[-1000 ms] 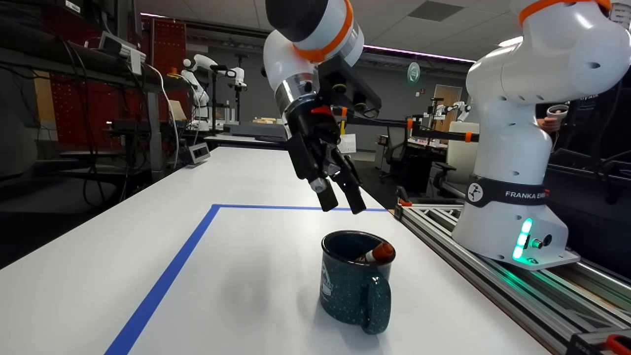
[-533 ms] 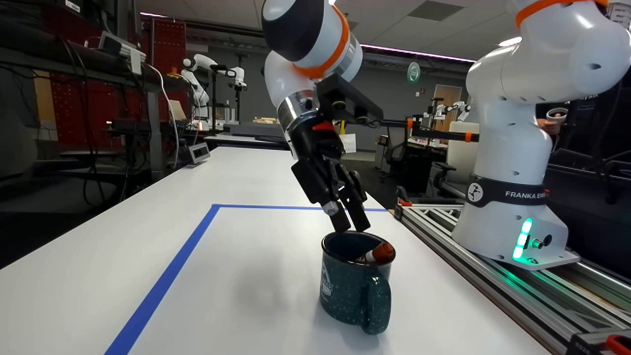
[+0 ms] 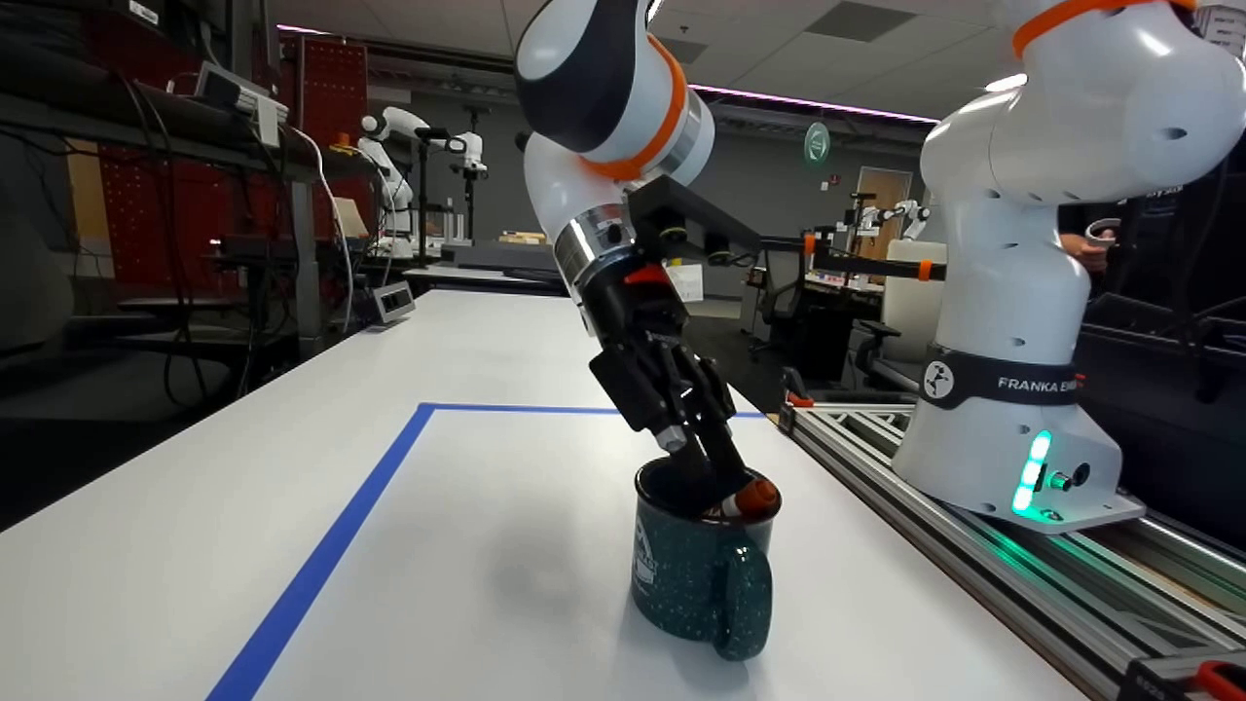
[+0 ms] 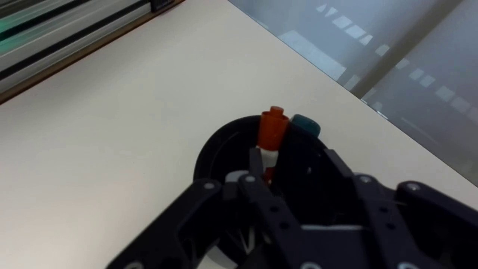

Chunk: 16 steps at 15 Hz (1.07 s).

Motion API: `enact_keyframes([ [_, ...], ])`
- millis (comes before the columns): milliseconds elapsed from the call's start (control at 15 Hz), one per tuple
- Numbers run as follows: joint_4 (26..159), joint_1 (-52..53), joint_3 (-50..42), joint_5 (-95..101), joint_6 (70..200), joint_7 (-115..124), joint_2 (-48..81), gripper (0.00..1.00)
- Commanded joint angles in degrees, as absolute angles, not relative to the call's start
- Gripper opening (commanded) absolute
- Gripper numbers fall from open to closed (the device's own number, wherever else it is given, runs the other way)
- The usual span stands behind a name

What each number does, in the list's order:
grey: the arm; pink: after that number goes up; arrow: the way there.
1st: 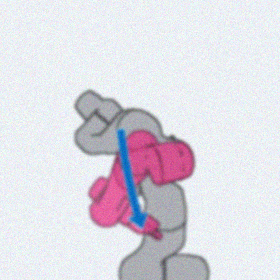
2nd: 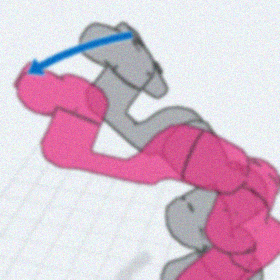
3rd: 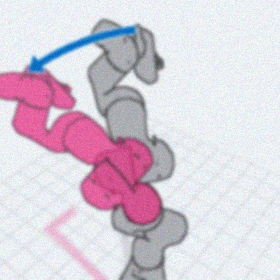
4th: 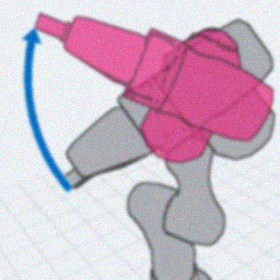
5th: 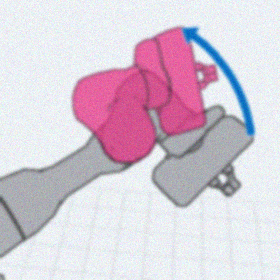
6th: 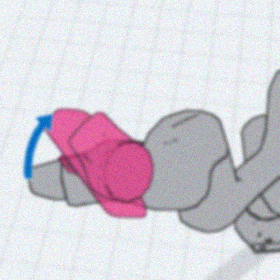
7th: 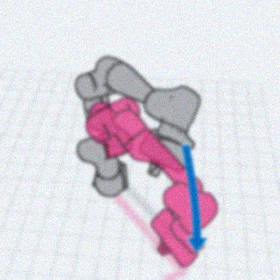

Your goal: Put the red marker on the table.

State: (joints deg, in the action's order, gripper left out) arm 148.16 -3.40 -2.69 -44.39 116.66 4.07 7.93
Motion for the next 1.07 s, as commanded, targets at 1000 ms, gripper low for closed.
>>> enact_keyframes([
  [1000, 148.2, -1.7, -1.6, -43.8, 117.3, 4.6, 10.8, 0.19],
])
